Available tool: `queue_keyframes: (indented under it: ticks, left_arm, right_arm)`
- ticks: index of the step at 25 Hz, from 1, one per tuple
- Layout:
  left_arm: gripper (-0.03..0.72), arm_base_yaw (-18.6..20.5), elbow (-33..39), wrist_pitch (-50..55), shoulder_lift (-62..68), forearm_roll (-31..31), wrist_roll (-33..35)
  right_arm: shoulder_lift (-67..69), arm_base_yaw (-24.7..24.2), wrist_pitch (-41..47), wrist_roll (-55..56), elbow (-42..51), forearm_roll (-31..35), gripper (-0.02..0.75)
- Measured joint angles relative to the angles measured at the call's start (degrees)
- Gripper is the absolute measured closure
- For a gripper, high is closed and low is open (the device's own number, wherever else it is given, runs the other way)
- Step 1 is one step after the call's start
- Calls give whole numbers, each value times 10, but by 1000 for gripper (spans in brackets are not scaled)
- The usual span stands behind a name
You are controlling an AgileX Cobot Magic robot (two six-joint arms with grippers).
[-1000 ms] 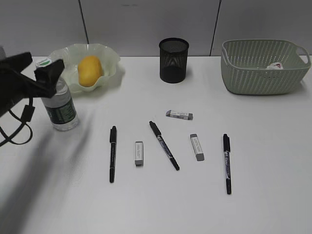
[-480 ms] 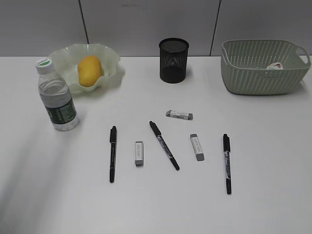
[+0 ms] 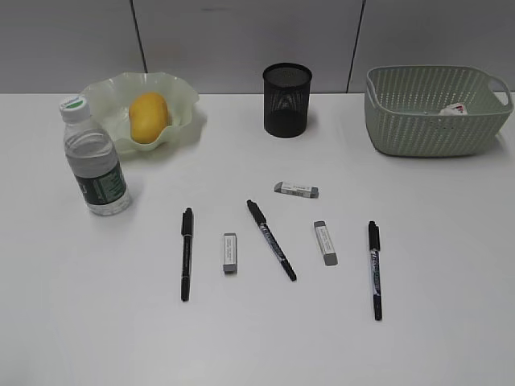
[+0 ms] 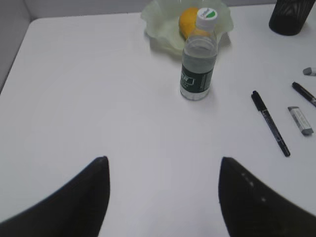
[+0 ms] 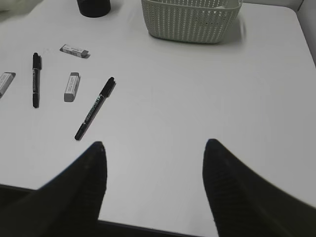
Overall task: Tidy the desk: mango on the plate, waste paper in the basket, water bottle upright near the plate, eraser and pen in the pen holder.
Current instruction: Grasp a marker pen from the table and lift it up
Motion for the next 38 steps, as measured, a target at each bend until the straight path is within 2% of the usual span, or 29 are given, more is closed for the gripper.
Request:
queue_keyframes:
  ticks: [5, 9, 14, 18, 22, 26, 30, 38]
  left_arm:
    - [180, 0, 36, 4, -83, -2, -1]
    - [180, 0, 47, 7, -112, -3, 0]
    - [180, 0, 47, 6, -112, -4, 0]
    - [180, 0, 47, 6, -112, -5, 0]
    - [180, 0, 47, 6, -112, -6, 0]
    - [181, 0, 47, 6, -112, -6, 0]
    - [181, 0, 47, 6, -112, -6, 0]
    - [181, 0, 47, 6, -112, -6, 0]
  right_arm:
    - [11, 0, -6, -18, -2, 7, 251]
    - [119, 0, -39, -24, -14, 21, 251]
    - [422, 0, -105, -8, -42, 97, 251]
    - [685, 0, -136, -7, -113, 168, 251]
    - [868, 18, -157, 5, -207, 185, 251]
    - [991, 65, -172, 74, -286, 152, 251]
    - [1081, 105, -176, 171, -351, 65, 267]
    - [1178, 112, -166, 233, -418, 15, 336]
